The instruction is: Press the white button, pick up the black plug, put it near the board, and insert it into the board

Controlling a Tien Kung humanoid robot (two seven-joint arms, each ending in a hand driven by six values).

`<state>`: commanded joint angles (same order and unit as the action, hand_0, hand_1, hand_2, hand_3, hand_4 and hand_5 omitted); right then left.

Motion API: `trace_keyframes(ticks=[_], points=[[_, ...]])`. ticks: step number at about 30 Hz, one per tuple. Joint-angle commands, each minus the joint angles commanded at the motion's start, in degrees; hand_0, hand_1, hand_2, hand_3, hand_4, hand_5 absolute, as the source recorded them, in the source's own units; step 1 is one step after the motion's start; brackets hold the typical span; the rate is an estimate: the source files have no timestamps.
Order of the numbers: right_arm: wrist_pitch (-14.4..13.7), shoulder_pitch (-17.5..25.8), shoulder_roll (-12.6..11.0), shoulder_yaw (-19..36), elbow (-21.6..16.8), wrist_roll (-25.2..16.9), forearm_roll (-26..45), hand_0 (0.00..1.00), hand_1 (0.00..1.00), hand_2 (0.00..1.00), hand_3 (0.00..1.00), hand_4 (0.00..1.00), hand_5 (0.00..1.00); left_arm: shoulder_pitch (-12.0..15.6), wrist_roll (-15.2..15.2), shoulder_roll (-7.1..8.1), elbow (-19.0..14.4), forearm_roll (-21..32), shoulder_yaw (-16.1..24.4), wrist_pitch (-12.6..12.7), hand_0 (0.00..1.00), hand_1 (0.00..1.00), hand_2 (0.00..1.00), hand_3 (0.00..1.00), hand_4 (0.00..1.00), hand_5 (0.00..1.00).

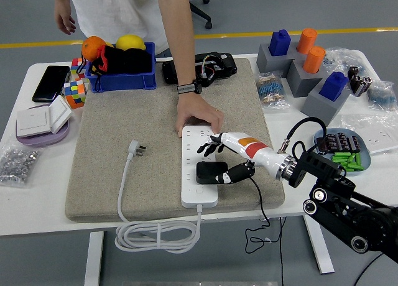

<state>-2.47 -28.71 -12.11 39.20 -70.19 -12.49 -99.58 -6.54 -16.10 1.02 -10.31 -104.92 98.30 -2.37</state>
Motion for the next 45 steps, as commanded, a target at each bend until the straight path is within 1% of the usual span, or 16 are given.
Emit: trace_keyframes(ticks=[6,9,10,15,17,20,21,22,27,28,33,34,37,45], points=[[1.54,1.48,-0.02,4.86,-3.68,1.24,-0.1,0.592,0.618,0.602,0.635,0.921,0.067,0.04,0.03,-0.03,0.0,0.02,0.05,0.02,0.475,0.498,0.499,0.585,0.567,0.268],[1.87,2.83,-0.37,9.02,-5.52,1.49,-0.05,0.592,0.618,0.602,0.635,0.921,0.067,0.05,0.07,-0.08,0.0,0.03,0.03,0.02,0.475,0.498,0.499,0.585,0.567,0.268],[2.03,3.75,-0.7,10.9,-6.19,1.55,-0.02,0.632,0.654,0.627,0.636,0.931,0.078,0.08,0.1,-0.1,0.0,0.17,-0.05,0.04,0.475,0.499,0.499,0.585,0.567,0.267],[2.07,7.14,-1.83,19.55,-7.52,1.83,-0.04,0.632,0.654,0.627,0.636,0.931,0.078,0.06,0.13,-0.08,0.0,0.08,0.16,0.11,0.475,0.499,0.499,0.585,0.567,0.267],[1.94,9.15,-2.33,23.65,-8.04,1.92,-0.29,0.636,0.656,0.624,0.63,0.927,0.083,-0.02,0.14,-0.01,0.0,0.05,0.15,0.09,0.474,0.499,0.499,0.585,0.567,0.265],[1.82,11.45,-2.61,28.66,-8.48,2.01,-0.58,0.636,0.656,0.624,0.63,0.927,0.083,-0.12,0.13,0.05,0.0,-0.2,0.38,0.13,0.474,0.499,0.499,0.585,0.567,0.265],[1.78,12.62,-2.66,30.38,-8.69,2.11,-0.67,0.636,0.656,0.624,0.63,0.927,0.083,-0.16,0.18,0.06,0.0,-0.08,0.3,0.16,0.474,0.499,0.499,0.585,0.567,0.265],[1.74,13.91,-2.69,32.76,-8.86,2.21,-0.72,0.626,0.654,0.617,0.625,0.922,0.105,-0.21,0.22,0.06,0.0,0.06,0.2,0.19,0.474,0.499,0.498,0.585,0.568,0.269],[1.88,19.14,-2.69,41.82,-9.67,2.77,-1.44,0.626,0.654,0.617,0.625,0.922,0.105,-0.3,0.27,-0.05,0.0,0.45,-0.06,0.25,0.474,0.499,0.498,0.585,0.568,0.269],[1.92,20.01,-2.57,43.39,-9.89,2.9,-1.57,0.632,0.653,0.619,0.619,0.918,0.137,-0.3,0.29,-0.07,0.0,0.5,-0.08,0.27,0.474,0.497,0.499,0.585,0.567,0.268],[2.23,24.44,-0.72,51.39,-11.39,3.65,-1.87,0.632,0.653,0.619,0.619,0.918,0.137,-0.11,0.26,-0.23,0.0,0.21,0.16,0.33,0.474,0.497,0.499,0.585,0.567,0.268],[2.23,24.82,-0.43,52.24,-11.59,3.73,-1.9,0.643,0.653,0.627,0.618,0.916,0.159,-0.08,0.26,-0.24,0.0,0.19,0.16,0.33,0.474,0.499,0.499,0.585,0.568,0.268],[2.33,26.06,0.83,54.65,-12.41,3.87,-1.98,0.643,0.653,0.627,0.618,0.916,0.159,-0.02,0.27,-0.27,0.0,0.12,0.1,0.33,0.474,0.499,0.499,0.585,0.568,0.268],[2.47,27.64,3.04,58.3,-13.99,3.95,-1.87,0.648,0.652,0.627,0.616,0.911,0.161,-0.76,0.54,-0.26,0.0,1.08,-1.24,0.3,0.475,0.498,0.499,0.585,0.567,0.268]])
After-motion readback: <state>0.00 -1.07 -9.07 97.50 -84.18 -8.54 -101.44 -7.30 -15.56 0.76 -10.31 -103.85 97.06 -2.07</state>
